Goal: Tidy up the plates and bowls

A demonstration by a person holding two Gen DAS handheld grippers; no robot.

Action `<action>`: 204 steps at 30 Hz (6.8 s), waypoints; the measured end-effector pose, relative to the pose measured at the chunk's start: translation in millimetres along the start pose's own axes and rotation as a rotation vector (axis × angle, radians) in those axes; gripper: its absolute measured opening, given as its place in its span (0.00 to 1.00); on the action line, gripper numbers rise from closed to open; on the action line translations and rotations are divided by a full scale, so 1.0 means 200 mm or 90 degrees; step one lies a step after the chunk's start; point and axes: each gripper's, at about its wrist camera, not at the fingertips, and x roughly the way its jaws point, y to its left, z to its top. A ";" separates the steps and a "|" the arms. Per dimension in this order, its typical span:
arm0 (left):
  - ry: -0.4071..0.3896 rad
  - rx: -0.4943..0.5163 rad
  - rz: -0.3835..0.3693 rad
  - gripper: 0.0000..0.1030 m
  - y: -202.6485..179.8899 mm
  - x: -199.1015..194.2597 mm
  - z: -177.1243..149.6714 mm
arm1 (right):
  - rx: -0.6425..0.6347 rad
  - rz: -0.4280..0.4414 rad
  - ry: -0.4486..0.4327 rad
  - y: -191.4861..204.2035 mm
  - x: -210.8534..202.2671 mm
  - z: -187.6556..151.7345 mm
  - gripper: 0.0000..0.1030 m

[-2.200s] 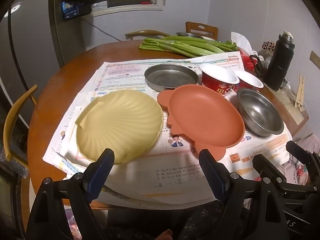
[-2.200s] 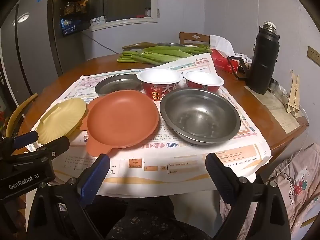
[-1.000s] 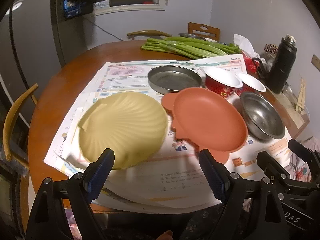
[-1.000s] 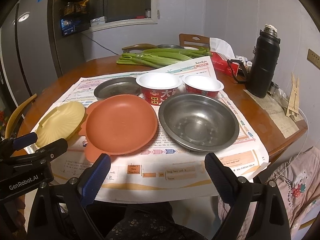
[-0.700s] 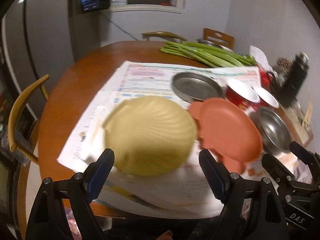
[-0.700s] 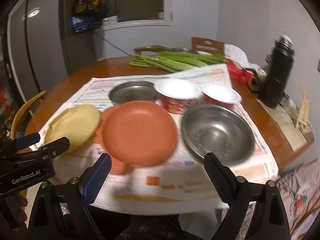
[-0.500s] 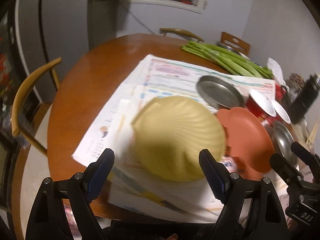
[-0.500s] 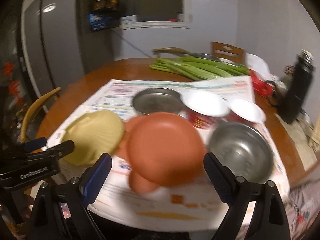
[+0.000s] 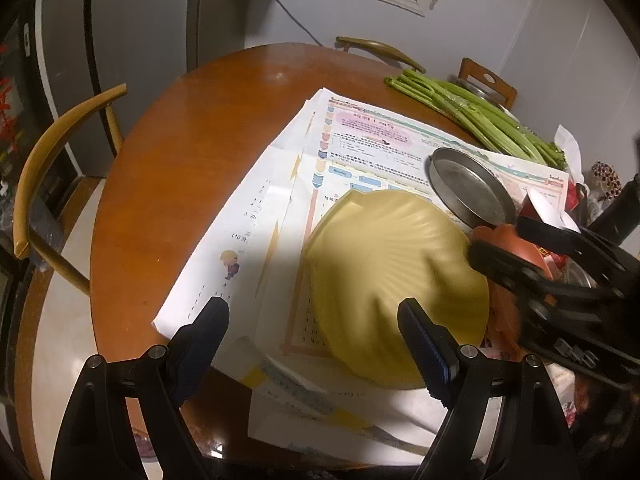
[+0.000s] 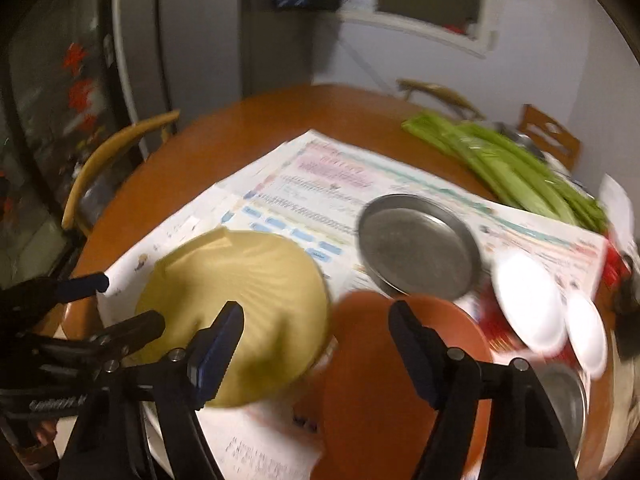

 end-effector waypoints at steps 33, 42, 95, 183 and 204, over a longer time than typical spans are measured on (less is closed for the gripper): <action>-0.004 -0.012 -0.020 0.40 0.01 0.12 0.19 | 0.016 0.082 0.047 0.01 0.25 0.19 0.38; -0.016 -0.011 -0.011 0.40 0.04 0.19 0.36 | 0.057 0.079 0.053 -0.01 0.34 0.26 0.38; -0.067 0.013 -0.059 0.56 -0.17 -0.06 0.30 | 0.111 -0.001 -0.026 -0.25 -0.12 0.01 0.38; 0.053 0.064 -0.057 0.56 -0.42 0.12 -0.14 | 0.114 0.042 0.089 -0.18 -0.10 -0.49 0.40; 0.013 0.069 -0.079 0.56 -0.42 0.01 -0.05 | 0.112 0.045 0.036 -0.16 -0.24 -0.41 0.41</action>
